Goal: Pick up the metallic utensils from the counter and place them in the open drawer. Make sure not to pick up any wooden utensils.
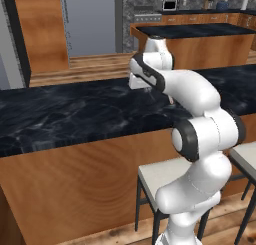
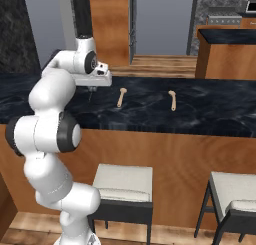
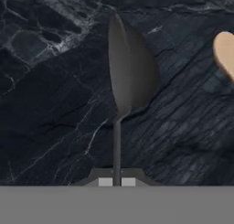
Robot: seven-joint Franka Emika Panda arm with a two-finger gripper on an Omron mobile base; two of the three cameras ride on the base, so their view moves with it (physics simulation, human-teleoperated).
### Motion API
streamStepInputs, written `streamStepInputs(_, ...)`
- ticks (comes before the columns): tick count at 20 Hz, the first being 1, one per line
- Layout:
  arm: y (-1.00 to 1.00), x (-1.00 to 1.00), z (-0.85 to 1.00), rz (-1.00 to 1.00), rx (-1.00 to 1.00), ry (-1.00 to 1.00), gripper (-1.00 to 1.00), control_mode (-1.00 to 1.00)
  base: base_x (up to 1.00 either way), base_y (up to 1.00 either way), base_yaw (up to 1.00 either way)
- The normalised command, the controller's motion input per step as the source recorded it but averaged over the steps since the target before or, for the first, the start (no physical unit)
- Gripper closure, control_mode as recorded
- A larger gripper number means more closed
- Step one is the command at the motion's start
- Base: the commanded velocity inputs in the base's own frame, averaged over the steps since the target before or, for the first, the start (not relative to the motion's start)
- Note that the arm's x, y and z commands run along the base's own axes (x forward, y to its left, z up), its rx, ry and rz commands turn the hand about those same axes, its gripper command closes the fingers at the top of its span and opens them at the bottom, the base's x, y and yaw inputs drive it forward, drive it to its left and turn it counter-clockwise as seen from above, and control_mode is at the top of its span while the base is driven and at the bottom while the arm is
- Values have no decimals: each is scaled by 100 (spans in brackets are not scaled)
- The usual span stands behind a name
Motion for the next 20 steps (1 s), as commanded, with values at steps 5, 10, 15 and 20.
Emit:
streamStepInputs(5, -24, -94, 40, 0, 3, -5, 100, -100, 0, 0, 0)
streamStepInputs(10, -27, -100, 6, 0, 1, -6, 100, -100, 0, 0, 0)
streamStepInputs(15, -23, -100, 0, 0, 0, -3, 100, -100, 0, 0, 0)
streamStepInputs(20, -9, -97, 0, 0, 0, -2, 100, -100, 0, 0, 0)
